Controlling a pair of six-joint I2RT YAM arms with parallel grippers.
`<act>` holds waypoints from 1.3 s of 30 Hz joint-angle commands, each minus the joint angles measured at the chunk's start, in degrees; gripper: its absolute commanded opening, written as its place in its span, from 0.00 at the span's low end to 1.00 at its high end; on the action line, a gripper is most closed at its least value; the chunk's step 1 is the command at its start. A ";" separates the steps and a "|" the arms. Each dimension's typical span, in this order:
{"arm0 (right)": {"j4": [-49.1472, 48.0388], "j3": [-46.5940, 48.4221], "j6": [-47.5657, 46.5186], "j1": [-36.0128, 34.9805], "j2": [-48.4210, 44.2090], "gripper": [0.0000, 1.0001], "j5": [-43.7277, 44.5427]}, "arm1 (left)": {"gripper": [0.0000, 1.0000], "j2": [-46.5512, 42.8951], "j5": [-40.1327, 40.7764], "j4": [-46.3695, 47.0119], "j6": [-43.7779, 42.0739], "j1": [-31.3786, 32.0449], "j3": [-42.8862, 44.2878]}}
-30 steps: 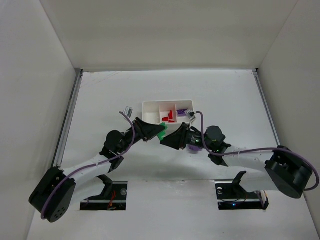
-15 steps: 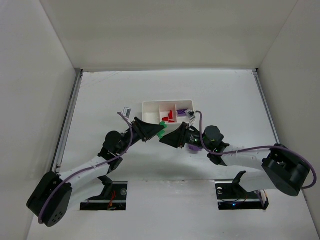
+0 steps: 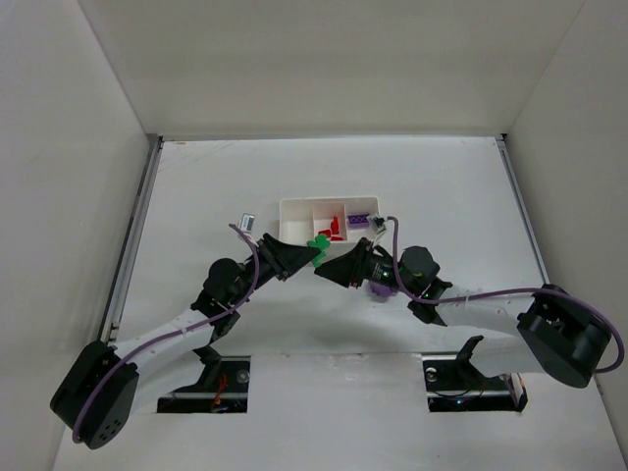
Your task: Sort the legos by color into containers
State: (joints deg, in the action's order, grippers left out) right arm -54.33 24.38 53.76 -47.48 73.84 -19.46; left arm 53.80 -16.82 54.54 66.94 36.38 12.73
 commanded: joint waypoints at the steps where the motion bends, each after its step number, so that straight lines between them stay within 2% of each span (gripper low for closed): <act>1: -0.43 1.72 -0.76 0.95 -1.33 0.32 2.76 | 0.32 -1.51 0.12 3.29 -1.28 0.57 -0.08; 4: 0.01 1.81 -0.50 0.86 -0.98 0.34 2.76 | 0.21 -1.24 0.21 3.29 -2.07 0.93 0.45; 8: 0.36 1.20 -0.23 0.95 -0.89 0.48 3.82 | 0.14 -1.15 0.47 3.29 -2.34 1.01 0.72; 12: 1.41 0.06 -1.02 1.21 -2.99 0.67 3.91 | 0.12 -1.51 0.47 3.29 -2.43 0.49 0.10; 14: 2.81 -0.74 -1.46 2.17 -4.75 0.73 3.91 | 0.12 -1.94 0.21 3.29 -2.34 0.05 -0.42; 23: 5.72 -1.27 -3.48 6.13 -10.92 0.89 -1.36 | 0.12 -3.35 -2.25 3.55 -0.93 -0.22 -3.50; 28: 4.06 2.59 -3.84 5.96 -5.48 0.92 -2.86 | 0.12 -3.70 -2.96 4.08 -0.32 1.45 -4.38; 31: 2.74 3.83 -3.31 5.96 -2.48 0.90 -2.86 | 0.13 -4.84 -2.69 4.34 -0.05 1.98 -4.64; 39: -2.45 3.74 -1.82 5.96 -0.90 0.67 -2.86 | 0.13 -4.32 -3.04 4.87 0.12 2.16 -4.82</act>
State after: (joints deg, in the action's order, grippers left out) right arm -50.43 26.00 51.40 -41.58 72.60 -21.52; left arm 49.82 -18.87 54.59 67.02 38.20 8.19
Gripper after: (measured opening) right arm 0.684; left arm 0.345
